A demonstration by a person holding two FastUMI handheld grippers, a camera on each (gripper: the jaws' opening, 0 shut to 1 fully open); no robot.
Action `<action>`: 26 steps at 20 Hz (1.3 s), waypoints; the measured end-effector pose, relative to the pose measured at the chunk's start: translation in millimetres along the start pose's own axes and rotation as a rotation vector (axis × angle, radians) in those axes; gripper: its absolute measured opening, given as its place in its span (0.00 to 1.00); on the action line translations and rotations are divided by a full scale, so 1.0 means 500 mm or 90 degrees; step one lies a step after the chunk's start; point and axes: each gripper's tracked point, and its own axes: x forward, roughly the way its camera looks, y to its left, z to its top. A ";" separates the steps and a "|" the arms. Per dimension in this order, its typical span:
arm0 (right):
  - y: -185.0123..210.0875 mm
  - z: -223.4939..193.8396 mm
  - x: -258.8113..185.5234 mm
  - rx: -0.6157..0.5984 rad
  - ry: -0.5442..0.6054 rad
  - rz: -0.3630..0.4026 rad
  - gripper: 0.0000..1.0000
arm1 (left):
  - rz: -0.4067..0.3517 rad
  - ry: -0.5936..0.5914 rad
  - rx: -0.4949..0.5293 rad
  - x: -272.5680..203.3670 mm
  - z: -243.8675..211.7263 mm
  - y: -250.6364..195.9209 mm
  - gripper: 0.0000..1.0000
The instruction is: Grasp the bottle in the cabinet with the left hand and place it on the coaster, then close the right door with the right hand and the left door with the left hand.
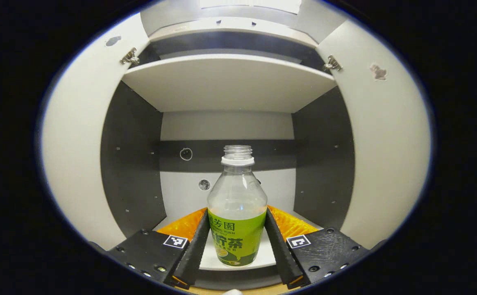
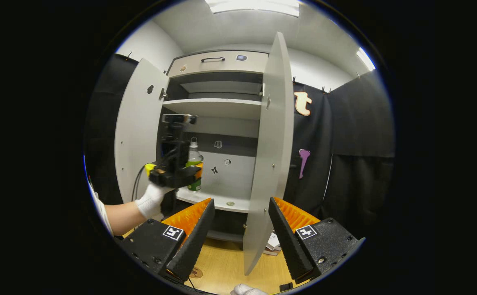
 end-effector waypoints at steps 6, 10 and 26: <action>-0.002 -0.055 -0.037 0.019 0.045 -0.003 0.82 | -0.042 0.015 -0.036 -0.193 -0.091 -0.034 0.72; -0.003 -0.081 -0.064 0.012 0.070 -0.002 0.82 | -0.045 0.043 -0.010 -0.282 -0.189 -0.037 0.73; 0.010 -0.118 -0.063 -0.045 0.136 0.024 0.82 | -0.136 0.136 -0.028 -0.433 -0.576 -0.128 0.73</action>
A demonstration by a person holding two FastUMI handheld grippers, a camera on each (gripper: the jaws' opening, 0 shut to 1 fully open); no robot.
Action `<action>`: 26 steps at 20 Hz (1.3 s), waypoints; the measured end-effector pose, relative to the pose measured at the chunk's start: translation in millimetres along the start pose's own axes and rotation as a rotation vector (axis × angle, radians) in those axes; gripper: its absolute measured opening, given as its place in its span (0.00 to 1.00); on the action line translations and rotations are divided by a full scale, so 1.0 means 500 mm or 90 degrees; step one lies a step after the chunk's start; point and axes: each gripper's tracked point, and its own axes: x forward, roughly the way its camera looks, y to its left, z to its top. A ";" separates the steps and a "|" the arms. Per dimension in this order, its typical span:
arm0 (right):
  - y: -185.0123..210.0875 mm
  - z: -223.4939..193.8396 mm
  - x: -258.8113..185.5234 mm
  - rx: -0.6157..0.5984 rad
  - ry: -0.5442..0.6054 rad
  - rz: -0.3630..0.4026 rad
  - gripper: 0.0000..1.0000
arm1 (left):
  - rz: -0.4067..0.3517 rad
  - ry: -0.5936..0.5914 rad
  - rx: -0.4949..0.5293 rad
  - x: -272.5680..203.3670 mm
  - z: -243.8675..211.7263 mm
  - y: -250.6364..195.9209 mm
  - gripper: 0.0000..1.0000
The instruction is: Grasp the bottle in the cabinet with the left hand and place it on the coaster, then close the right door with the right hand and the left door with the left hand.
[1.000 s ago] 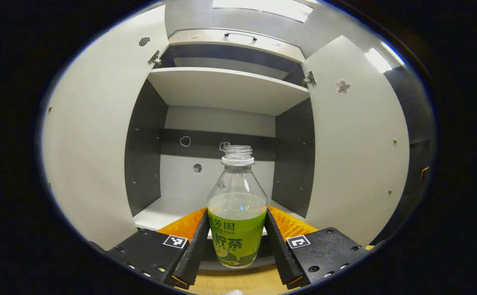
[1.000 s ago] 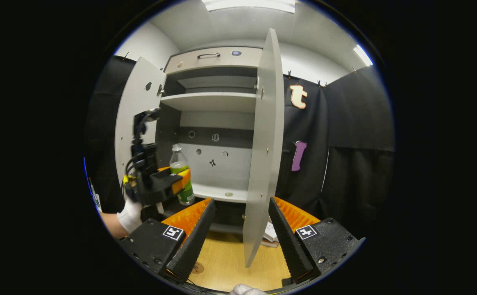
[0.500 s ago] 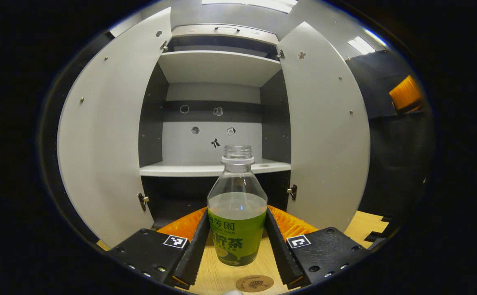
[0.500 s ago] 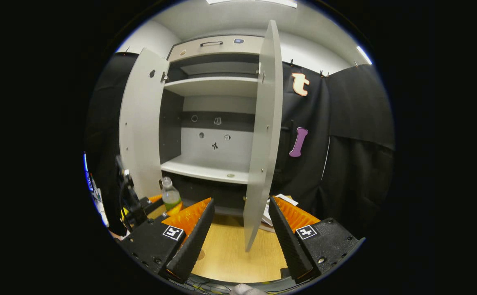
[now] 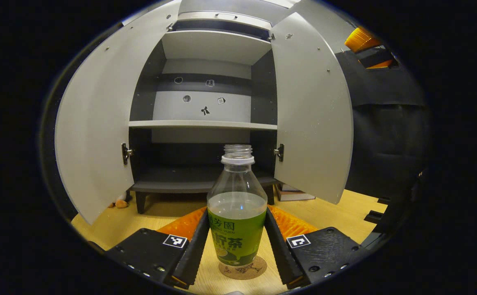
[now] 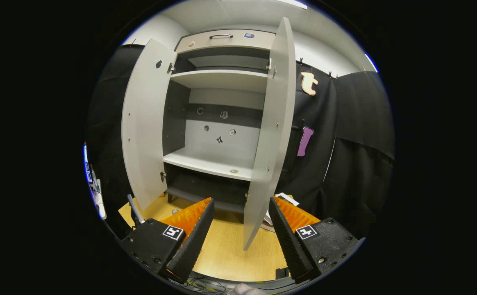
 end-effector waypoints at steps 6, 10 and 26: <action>0.010 0.004 0.003 -0.024 0.006 0.010 0.82 | -0.021 0.007 -0.022 0.009 -0.064 -0.010 0.73; 0.018 0.001 -0.001 -0.034 0.008 0.023 0.82 | -0.031 -0.002 -0.003 0.013 -0.080 -0.014 0.74; 0.006 0.002 -0.037 -0.011 -0.001 0.035 0.82 | 0.004 -0.018 0.038 -0.004 -0.001 -0.018 0.96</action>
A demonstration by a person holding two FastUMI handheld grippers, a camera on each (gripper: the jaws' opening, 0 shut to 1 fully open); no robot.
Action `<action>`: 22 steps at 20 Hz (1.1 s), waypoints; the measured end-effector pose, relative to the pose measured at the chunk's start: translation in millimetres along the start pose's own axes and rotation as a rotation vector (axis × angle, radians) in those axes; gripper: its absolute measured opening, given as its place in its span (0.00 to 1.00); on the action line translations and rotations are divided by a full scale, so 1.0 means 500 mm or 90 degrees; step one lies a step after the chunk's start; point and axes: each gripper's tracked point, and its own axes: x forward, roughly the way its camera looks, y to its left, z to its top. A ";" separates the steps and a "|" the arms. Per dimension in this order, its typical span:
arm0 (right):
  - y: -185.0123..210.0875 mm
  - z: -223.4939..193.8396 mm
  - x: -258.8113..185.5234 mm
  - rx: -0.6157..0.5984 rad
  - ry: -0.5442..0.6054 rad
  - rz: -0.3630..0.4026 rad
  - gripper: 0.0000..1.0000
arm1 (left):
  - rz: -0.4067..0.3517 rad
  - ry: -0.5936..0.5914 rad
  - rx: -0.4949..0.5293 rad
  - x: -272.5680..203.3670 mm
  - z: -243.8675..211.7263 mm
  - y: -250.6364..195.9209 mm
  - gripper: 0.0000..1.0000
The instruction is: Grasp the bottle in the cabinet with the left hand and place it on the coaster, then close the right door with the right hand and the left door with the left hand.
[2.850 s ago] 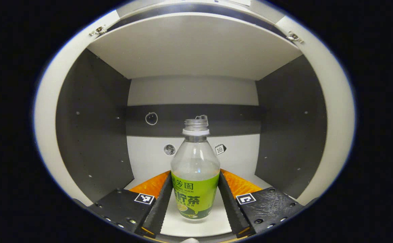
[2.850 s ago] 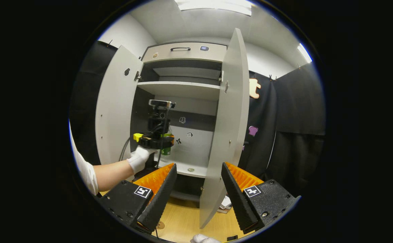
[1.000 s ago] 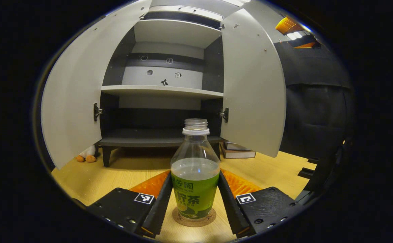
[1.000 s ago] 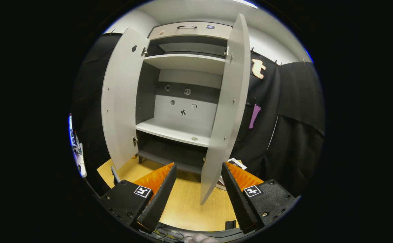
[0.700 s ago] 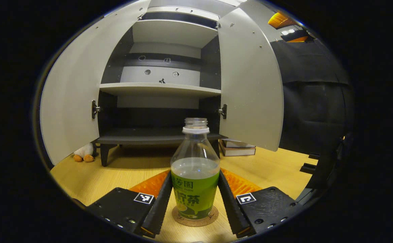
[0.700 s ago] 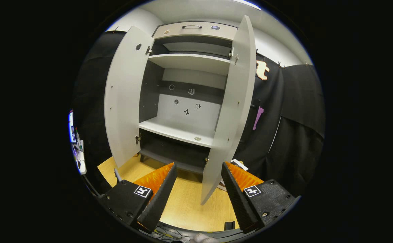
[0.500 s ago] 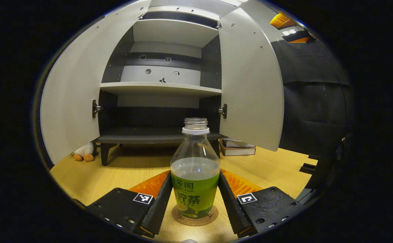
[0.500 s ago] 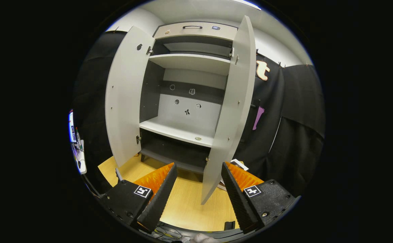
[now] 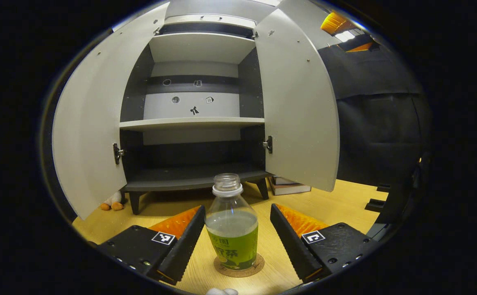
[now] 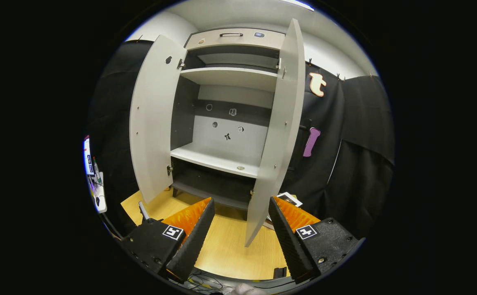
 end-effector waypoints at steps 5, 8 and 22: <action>-0.011 0.024 -0.030 0.019 -0.032 -0.008 0.82 | 0.023 -0.041 0.000 -0.016 0.114 0.019 0.96; -0.011 0.035 -0.048 0.035 -0.055 -0.010 0.82 | 0.040 -0.060 -0.001 -0.032 0.194 0.037 0.96; 0.035 0.085 -0.086 0.086 -0.145 0.002 0.82 | 0.152 -0.082 -0.022 -0.252 0.543 0.216 0.96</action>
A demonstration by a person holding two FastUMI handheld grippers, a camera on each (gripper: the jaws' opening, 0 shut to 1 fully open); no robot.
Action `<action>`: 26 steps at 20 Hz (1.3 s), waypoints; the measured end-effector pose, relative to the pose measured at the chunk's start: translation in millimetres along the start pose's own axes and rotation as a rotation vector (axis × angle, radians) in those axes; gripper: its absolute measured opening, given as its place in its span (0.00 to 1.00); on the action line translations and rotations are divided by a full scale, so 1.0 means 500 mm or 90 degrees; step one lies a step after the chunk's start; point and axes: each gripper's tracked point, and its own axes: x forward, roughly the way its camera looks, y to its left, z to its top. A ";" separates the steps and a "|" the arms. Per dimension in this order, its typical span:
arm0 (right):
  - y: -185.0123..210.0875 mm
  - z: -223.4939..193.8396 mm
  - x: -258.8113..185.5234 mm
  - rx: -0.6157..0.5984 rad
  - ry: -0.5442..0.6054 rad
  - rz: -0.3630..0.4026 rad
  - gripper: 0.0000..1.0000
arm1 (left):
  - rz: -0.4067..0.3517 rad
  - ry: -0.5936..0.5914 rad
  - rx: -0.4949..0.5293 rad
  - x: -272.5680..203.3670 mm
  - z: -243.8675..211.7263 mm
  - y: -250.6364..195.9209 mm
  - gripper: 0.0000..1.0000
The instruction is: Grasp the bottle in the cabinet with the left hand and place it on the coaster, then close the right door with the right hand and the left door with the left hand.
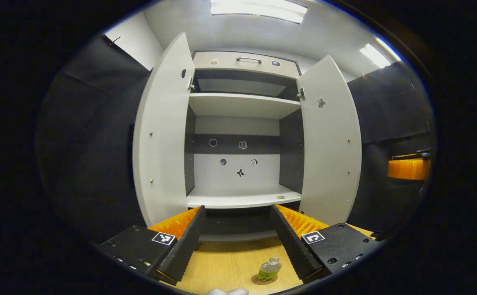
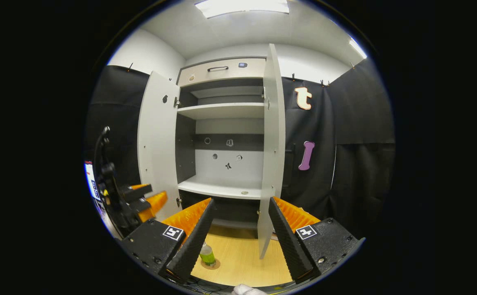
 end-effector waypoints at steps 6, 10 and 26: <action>-0.003 -0.022 0.015 -0.001 0.006 -0.014 0.82 | 0.065 0.018 0.031 -0.120 0.031 0.112 0.97; -0.044 -0.045 0.034 0.005 0.032 -0.038 0.82 | 0.119 0.037 0.051 -0.193 0.002 0.149 0.96; -0.440 0.046 0.251 0.021 -0.006 -0.096 0.82 | 0.174 0.051 0.015 -0.089 0.025 -0.020 0.96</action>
